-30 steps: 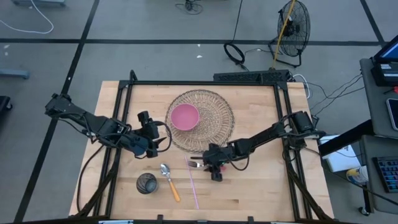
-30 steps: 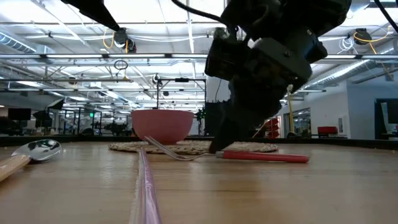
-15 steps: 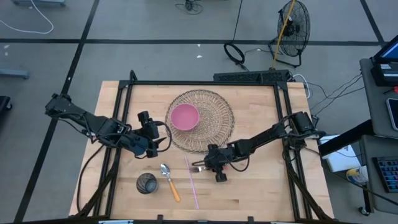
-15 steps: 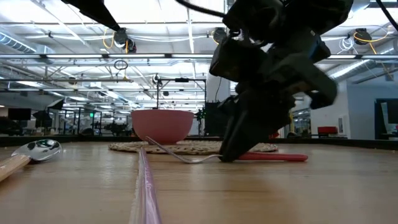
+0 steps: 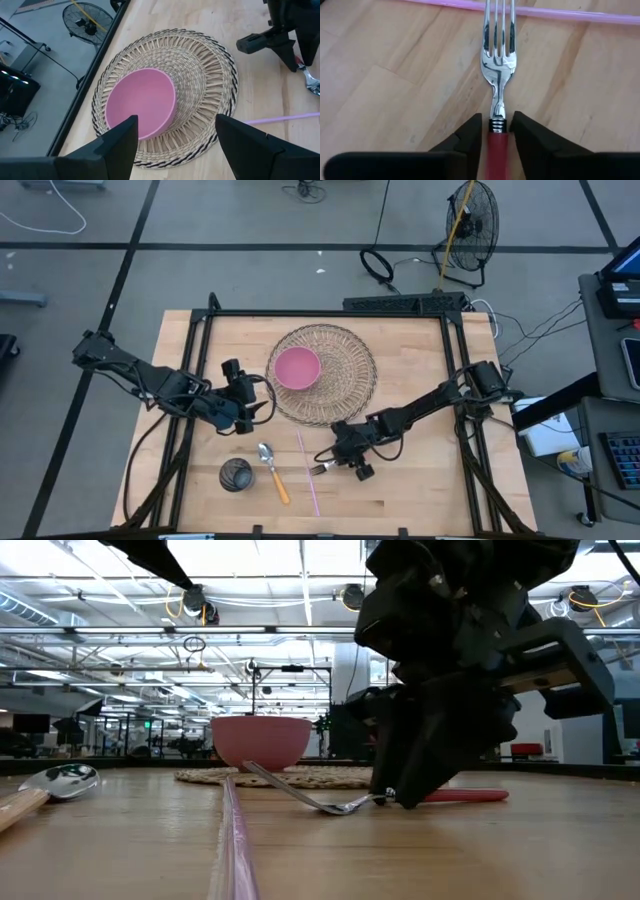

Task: Pick & Place Utensil
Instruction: Put the pink fork on the pink bowl on the brown placemat

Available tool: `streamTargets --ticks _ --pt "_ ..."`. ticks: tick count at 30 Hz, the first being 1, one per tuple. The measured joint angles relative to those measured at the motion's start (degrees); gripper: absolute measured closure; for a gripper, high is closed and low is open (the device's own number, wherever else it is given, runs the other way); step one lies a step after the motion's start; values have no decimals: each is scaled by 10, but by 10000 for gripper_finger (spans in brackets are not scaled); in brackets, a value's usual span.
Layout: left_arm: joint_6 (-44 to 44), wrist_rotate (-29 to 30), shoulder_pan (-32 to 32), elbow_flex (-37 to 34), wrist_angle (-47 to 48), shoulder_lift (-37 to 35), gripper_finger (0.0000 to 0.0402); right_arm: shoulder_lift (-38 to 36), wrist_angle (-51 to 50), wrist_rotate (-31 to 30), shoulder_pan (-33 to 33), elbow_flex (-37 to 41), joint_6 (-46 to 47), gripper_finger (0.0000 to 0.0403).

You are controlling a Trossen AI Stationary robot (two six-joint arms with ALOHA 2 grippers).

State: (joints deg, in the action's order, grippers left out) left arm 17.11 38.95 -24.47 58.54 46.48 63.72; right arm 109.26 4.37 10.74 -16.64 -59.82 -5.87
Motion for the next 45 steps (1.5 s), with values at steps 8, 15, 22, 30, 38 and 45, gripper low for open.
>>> streamTargets --ticks 8,15,22,30,38,45 --pt "-66 -101 1 0 -101 9 131 -47 26 -1 -1 0 6 236" --pt "-173 -215 16 0 -216 83 131 -141 -34 -3 -20 10 37 209" --pt "-250 -318 53 0 -333 191 131 -280 -73 -117 -65 95 136 217" --pt "-206 -412 88 0 -438 285 131 -432 -63 -262 -129 220 247 218" --pt "-119 -434 87 55 -460 379 131 -505 -36 -320 -149 297 267 224" --pt "-77 -419 88 203 -330 479 131 -517 -25 -320 -149 312 262 225"
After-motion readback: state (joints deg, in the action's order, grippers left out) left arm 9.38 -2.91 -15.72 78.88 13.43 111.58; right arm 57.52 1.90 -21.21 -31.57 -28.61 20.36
